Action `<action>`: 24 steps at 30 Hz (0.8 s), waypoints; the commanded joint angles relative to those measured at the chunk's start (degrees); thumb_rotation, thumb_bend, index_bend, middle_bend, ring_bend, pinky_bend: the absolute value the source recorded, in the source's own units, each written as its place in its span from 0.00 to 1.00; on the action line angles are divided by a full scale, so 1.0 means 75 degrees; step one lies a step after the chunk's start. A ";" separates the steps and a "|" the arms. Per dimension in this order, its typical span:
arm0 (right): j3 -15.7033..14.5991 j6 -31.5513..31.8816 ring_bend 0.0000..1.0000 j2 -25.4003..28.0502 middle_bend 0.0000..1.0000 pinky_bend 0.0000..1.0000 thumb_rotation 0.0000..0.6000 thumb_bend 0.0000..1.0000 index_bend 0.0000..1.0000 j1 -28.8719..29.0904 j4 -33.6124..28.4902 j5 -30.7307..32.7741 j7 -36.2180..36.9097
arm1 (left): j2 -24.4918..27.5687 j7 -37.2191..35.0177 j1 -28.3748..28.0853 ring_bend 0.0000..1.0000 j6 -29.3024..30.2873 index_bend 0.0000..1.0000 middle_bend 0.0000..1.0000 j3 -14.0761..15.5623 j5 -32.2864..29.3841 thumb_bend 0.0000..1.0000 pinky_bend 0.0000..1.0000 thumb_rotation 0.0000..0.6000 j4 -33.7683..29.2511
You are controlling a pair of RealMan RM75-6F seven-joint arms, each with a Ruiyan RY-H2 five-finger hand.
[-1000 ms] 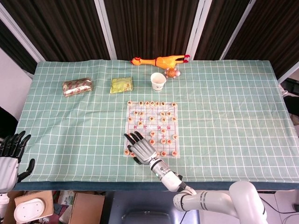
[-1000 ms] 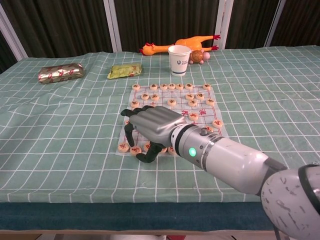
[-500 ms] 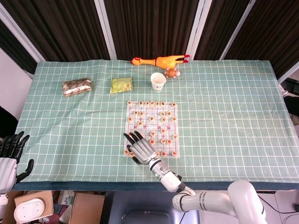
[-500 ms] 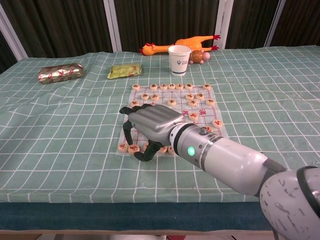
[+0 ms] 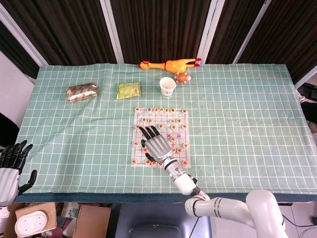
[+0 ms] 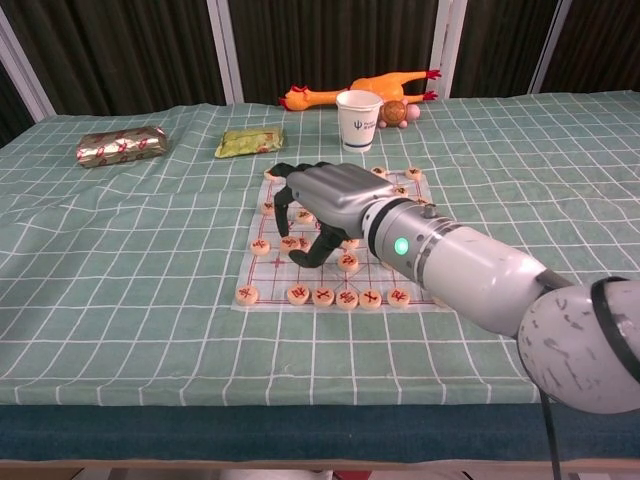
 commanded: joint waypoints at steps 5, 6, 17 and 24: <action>0.0064 -0.0247 0.00 -0.0402 0.07 0.00 1.00 0.50 0.61 0.0304 0.0867 0.0110 0.0319 | 0.0019 -0.0030 0.0008 0.00 -0.0014 0.00 0.00 0.0000 -0.0014 0.45 0.01 1.00 -0.0005; 0.0043 -0.0265 0.00 -0.0432 0.07 0.00 1.00 0.50 0.61 0.0320 0.0936 0.0097 0.0344 | 0.0030 -0.0058 0.0001 0.00 -0.0042 0.00 0.00 0.0003 -0.0024 0.45 0.01 1.00 -0.0010; -0.0067 -0.0302 0.00 -0.0545 0.08 0.00 1.00 0.50 0.57 0.0372 0.1206 0.0098 0.0399 | -0.0001 -0.0075 -0.0005 0.00 -0.0048 0.00 0.00 -0.0019 -0.0035 0.45 0.01 1.00 0.0022; -0.0053 -0.0360 0.00 -0.0345 0.08 0.00 1.00 0.50 0.46 0.0331 0.0868 0.0378 0.0129 | 0.0035 -0.0152 -0.0004 0.00 -0.0084 0.00 0.00 -0.0027 -0.0074 0.44 0.01 1.00 -0.0042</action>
